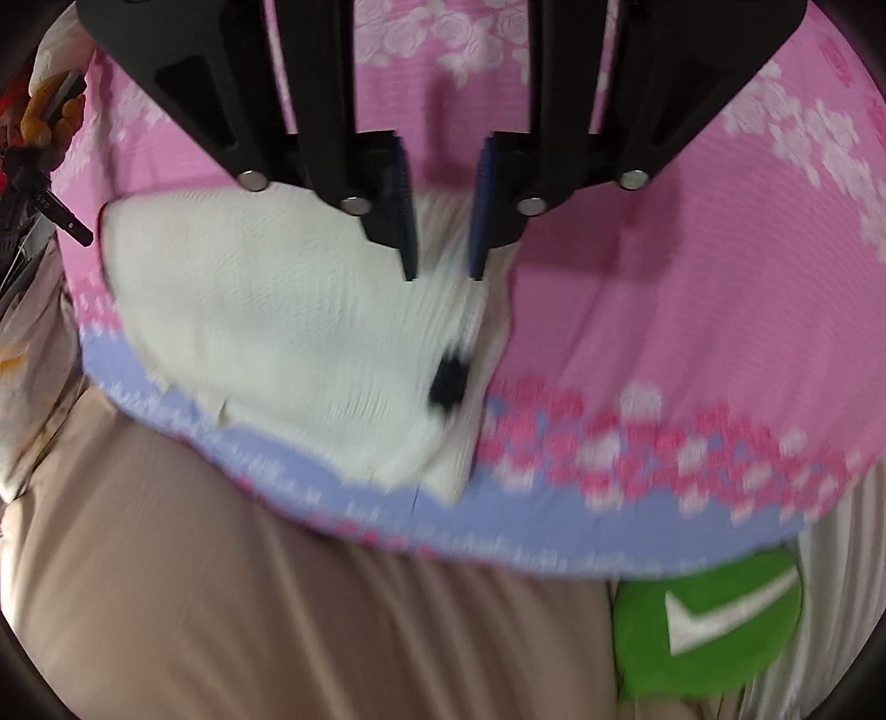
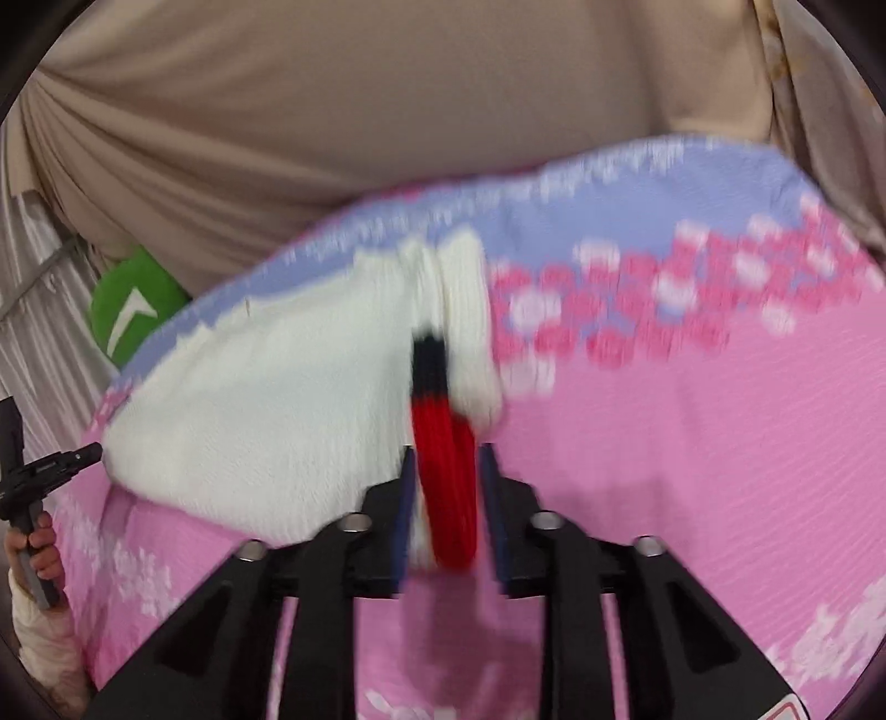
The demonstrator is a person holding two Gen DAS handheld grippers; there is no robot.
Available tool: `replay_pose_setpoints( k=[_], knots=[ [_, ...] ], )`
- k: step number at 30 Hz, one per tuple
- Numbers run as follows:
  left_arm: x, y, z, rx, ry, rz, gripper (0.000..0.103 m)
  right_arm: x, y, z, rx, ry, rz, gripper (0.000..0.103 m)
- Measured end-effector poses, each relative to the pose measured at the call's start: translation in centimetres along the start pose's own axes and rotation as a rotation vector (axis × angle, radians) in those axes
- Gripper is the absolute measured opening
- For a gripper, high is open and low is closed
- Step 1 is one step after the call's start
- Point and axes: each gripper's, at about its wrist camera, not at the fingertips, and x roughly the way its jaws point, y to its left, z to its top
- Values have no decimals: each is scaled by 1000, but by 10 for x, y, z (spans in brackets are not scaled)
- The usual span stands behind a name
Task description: Fold small clothes
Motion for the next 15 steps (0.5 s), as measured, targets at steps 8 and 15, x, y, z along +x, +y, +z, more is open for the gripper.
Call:
replay_pose_setpoints(
  k=[8,15],
  knots=[
    [82,-41,93,78,3,20,57,78,31,100,-11,0,48,56],
    [162,-34,103,33,164,-3,7,161,47,117,-63,159,-35,8]
  ],
)
